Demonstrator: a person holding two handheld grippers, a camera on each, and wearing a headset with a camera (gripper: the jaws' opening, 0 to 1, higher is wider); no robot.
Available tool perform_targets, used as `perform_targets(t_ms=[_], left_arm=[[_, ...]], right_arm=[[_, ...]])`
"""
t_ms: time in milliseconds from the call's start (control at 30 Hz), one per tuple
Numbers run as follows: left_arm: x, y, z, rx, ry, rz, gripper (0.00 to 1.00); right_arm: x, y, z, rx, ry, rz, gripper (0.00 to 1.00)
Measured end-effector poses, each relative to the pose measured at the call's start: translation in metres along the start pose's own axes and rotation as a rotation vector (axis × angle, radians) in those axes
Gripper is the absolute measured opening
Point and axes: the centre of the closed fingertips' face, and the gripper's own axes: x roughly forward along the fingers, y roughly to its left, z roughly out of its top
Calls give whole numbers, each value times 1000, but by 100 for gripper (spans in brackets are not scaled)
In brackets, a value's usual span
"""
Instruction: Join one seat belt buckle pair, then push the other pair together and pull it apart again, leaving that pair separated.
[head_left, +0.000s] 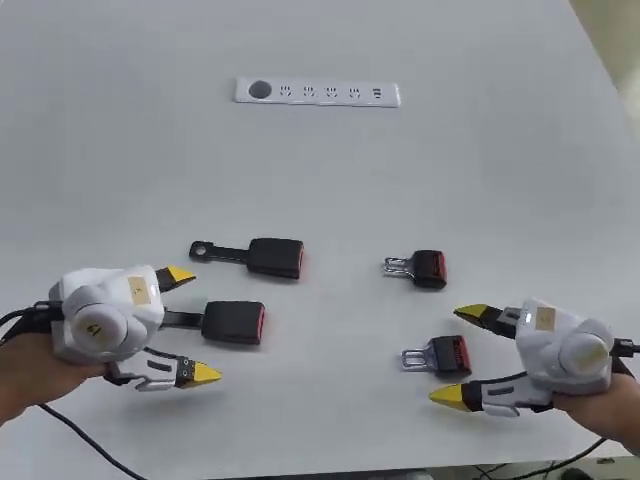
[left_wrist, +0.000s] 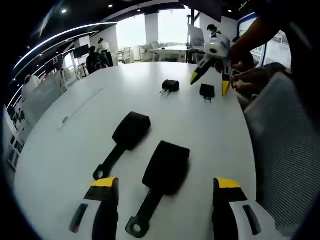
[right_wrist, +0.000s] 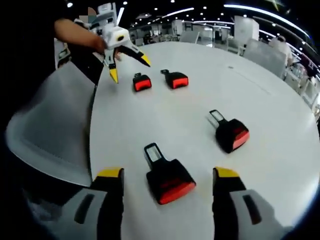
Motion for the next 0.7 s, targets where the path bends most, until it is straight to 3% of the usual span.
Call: perform_targets(t_ms=[133,233,367,567,700], left_arm=[[10,1,-6,71,50,-34,76],[17,-2,-6,95,58,-60,73],[24,1,-15,164,121,-86,70],[30,0,-11,165,115,-128,67],[32,-2,-10,176,125,-163,59]], right_arm=[[0,-1,-5,-25,36,39,71],[1,0,-10,-47,60,67,69],[1,-3,-14,-65,84,80,66],[2,-6,-13,-91,91,105,60],[1,-6,-14,-125,110,138,54]])
